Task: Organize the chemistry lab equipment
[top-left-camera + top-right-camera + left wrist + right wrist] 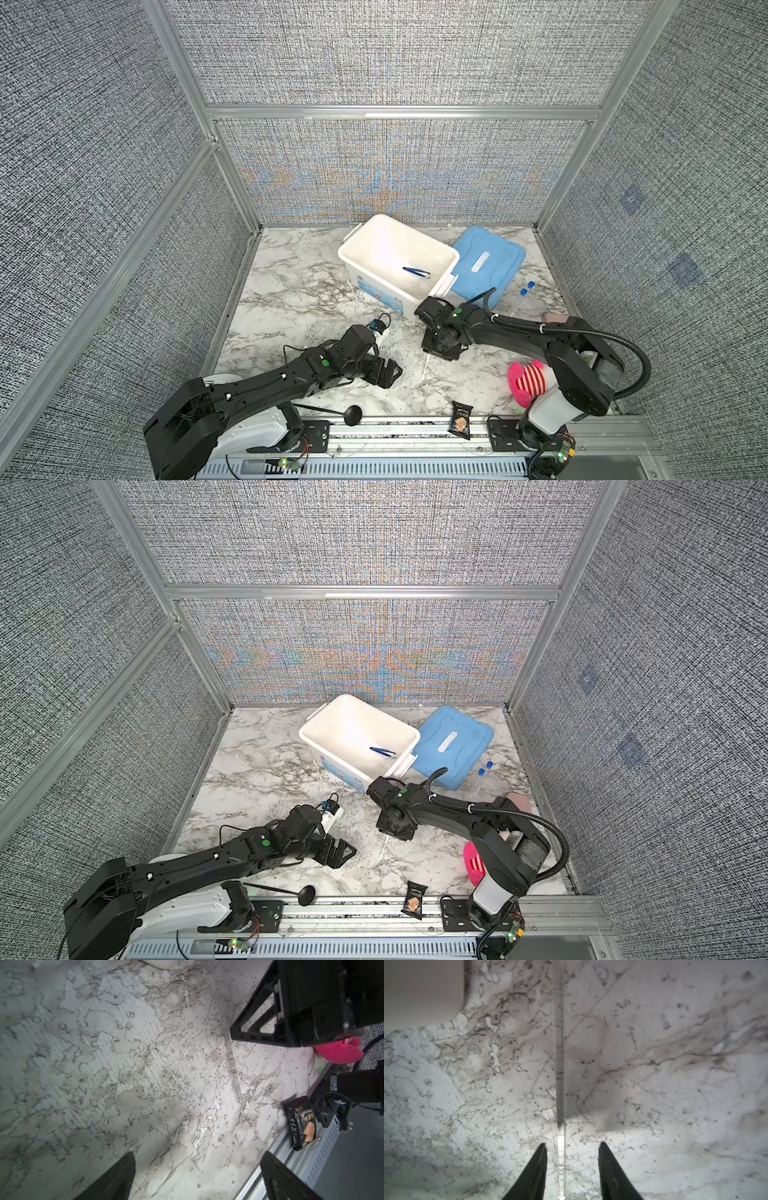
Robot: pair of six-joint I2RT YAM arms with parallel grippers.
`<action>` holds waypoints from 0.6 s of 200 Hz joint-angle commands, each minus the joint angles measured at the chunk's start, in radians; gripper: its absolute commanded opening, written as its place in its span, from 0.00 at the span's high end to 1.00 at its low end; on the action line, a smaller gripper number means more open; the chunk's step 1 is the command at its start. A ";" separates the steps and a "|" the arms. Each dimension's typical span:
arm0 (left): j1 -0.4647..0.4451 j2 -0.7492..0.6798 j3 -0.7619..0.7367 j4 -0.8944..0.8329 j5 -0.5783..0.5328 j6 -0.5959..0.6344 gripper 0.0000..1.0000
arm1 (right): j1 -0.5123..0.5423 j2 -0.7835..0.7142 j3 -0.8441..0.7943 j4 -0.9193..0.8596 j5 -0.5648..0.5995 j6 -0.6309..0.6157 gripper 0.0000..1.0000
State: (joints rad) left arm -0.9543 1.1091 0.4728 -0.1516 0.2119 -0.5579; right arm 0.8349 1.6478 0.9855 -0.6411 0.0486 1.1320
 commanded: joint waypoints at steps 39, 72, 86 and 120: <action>0.000 -0.030 -0.018 0.037 -0.034 -0.011 0.05 | 0.021 0.060 -0.019 -0.009 0.018 -0.020 0.64; 0.000 -0.036 -0.024 0.046 -0.039 -0.017 0.05 | 0.020 0.068 -0.053 -0.016 -0.010 0.028 0.76; 0.000 -0.037 -0.026 0.049 -0.040 -0.017 0.05 | 0.021 0.062 -0.061 -0.031 -0.009 0.048 0.80; -0.001 -0.048 -0.032 0.056 -0.045 -0.022 0.05 | 0.020 0.023 -0.100 -0.040 0.013 0.096 0.87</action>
State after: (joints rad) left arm -0.9543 1.0676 0.4461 -0.1219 0.1791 -0.5762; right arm 0.8543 1.6714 0.9272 -0.6159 0.0887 1.1709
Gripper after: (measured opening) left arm 0.952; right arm 0.146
